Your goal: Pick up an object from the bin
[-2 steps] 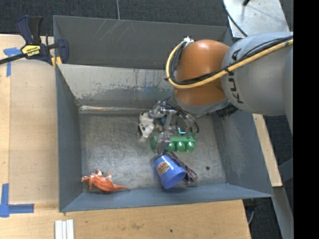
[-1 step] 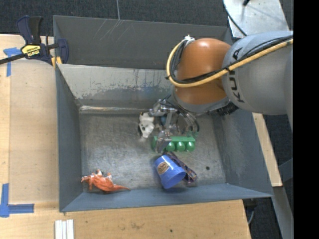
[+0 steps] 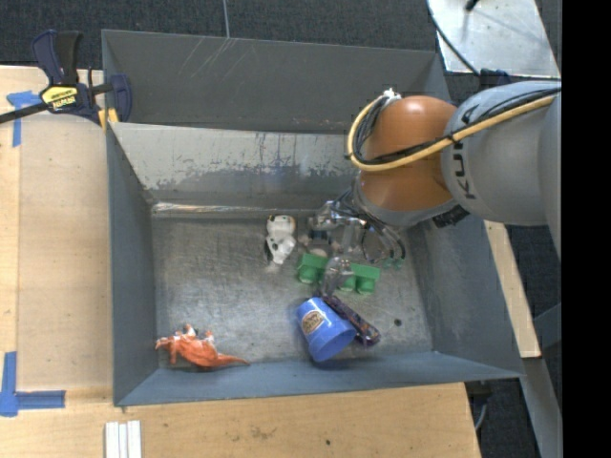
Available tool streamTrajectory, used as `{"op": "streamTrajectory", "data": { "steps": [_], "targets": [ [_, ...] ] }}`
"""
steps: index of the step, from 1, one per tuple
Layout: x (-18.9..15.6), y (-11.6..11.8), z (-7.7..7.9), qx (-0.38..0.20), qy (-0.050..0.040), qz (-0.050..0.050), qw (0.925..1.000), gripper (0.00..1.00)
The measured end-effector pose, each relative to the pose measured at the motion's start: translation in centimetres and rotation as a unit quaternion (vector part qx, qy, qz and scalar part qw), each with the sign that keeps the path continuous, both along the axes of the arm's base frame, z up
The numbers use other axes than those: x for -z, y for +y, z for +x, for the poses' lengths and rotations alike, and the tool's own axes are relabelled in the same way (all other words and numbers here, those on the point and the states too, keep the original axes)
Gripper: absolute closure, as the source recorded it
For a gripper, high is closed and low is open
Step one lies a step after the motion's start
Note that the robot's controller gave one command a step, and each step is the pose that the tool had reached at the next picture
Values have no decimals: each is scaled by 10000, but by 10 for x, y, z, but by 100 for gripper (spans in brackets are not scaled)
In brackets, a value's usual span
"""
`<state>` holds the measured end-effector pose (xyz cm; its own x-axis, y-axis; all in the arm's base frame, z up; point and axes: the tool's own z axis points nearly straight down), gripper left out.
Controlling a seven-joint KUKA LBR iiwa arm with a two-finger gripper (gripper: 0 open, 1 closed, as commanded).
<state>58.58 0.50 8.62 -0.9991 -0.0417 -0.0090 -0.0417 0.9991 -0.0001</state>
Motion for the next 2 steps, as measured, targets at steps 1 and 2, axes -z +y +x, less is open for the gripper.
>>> {"op": "streamTrajectory", "data": {
  "steps": [1,2],
  "targets": [
    [12,-13,2,188,-29,2,9998,0],
    [-16,9,-2,54,13,3,10000,0]
  ]
}}
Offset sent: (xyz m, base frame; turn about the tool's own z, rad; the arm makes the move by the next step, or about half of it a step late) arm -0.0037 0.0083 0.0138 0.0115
